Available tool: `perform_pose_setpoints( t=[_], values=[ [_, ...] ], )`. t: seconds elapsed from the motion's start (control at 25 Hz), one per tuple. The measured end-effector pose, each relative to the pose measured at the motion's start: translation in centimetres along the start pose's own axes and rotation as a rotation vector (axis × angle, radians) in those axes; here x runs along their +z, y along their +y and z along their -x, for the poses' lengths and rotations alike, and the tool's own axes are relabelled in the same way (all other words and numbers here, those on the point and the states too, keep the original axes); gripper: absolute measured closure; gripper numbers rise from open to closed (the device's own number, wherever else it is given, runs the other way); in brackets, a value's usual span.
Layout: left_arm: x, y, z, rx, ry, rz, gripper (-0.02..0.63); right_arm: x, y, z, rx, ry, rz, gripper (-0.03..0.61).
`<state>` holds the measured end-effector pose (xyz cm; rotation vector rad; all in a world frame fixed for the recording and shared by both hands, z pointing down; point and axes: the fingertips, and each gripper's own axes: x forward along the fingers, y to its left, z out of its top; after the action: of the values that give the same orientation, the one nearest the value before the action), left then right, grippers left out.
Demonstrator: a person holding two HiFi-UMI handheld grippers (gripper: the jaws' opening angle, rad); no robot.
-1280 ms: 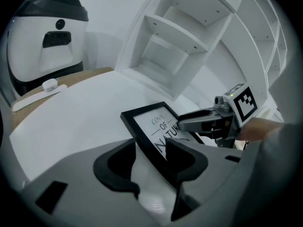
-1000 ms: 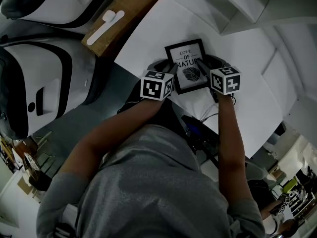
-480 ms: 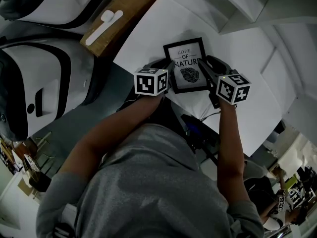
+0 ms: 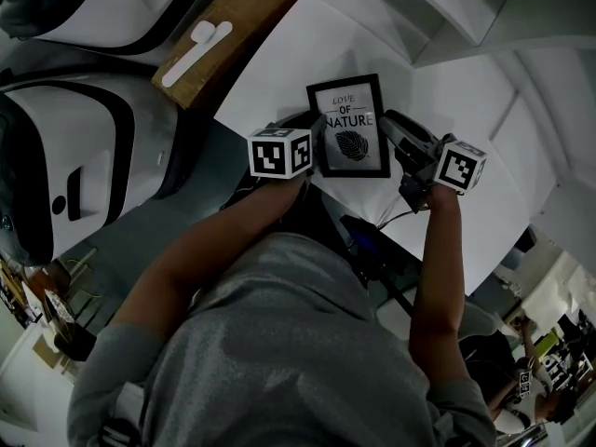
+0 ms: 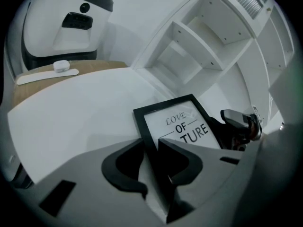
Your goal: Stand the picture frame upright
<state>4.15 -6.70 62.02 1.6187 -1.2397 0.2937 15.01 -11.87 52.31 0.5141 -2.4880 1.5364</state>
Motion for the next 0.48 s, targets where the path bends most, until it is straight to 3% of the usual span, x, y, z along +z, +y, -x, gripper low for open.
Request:
perform_pose_setpoints(
  t=[0.24, 0.36, 0.48],
  values=[
    [0.1, -0.1, 0.2, 0.003, -0.012, -0.034, 0.514, -1.6, 1.3, -0.2, 0.126, 0.092, -0.067, 0.414],
    [0.2, -0.1, 0.3, 0.006, -0.011, -0.047, 0.514, -2.2, 1.2, -0.5, 0.112, 0.118, -0.057, 0.414],
    [0.2, -0.1, 0.2, 0.008, -0.009, -0.072, 0.514, -4.2, 0.9, -1.5, 0.087, 0.227, -0.008, 0.416]
  ],
)
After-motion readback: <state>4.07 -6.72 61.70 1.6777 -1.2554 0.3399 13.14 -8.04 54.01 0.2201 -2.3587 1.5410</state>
